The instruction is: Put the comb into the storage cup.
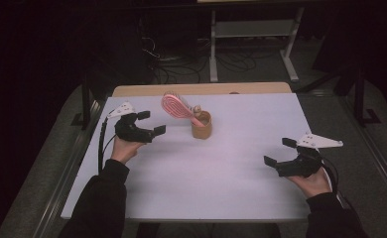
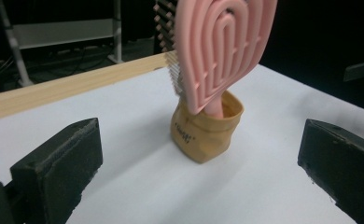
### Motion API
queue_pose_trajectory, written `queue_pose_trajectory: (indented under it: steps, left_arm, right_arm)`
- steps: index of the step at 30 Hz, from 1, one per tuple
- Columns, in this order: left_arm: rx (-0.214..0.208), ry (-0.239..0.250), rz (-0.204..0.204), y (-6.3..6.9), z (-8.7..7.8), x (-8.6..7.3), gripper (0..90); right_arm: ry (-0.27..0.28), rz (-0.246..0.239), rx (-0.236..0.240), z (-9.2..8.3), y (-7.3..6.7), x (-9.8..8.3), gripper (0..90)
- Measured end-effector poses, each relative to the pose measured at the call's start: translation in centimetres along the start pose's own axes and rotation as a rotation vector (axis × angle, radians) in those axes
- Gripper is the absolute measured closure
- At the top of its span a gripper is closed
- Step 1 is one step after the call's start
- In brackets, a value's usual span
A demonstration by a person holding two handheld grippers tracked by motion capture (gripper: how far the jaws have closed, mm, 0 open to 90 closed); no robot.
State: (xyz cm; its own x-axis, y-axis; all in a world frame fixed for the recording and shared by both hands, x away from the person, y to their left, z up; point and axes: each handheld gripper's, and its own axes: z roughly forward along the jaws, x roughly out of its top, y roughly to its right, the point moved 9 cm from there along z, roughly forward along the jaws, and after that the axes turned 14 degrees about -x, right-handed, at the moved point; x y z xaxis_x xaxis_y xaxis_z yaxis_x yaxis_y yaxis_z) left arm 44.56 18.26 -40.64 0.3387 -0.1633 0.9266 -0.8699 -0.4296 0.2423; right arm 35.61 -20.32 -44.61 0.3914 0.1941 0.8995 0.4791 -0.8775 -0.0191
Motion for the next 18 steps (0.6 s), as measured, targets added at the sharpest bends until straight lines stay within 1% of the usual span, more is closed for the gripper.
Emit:
queue_pose_trajectory:
  steps: [4, 9, 14, 18]
  left_arm:
    - [0.007, -0.003, -0.006, -0.2, -0.6, -0.6, 0.0]
    - [-0.002, 0.009, 0.013, 0.3, -1.3, -0.9, 0.0]
    - [0.003, 0.007, 0.012, 0.4, -2.0, -1.3, 0.0]
    - [0.006, 0.002, 0.018, 0.6, -2.5, -1.5, 0.0]
  right_arm:
    - [-0.004, 0.001, -0.003, 0.1, 0.1, -0.1, 0.0]
    - [-0.008, 0.000, -0.004, 0.1, 0.1, -0.2, 0.0]
    - [-0.010, 0.001, -0.006, 0.1, 0.2, -0.3, 0.0]
    - [-0.010, 0.001, -0.008, 0.1, 0.2, -0.3, 0.0]
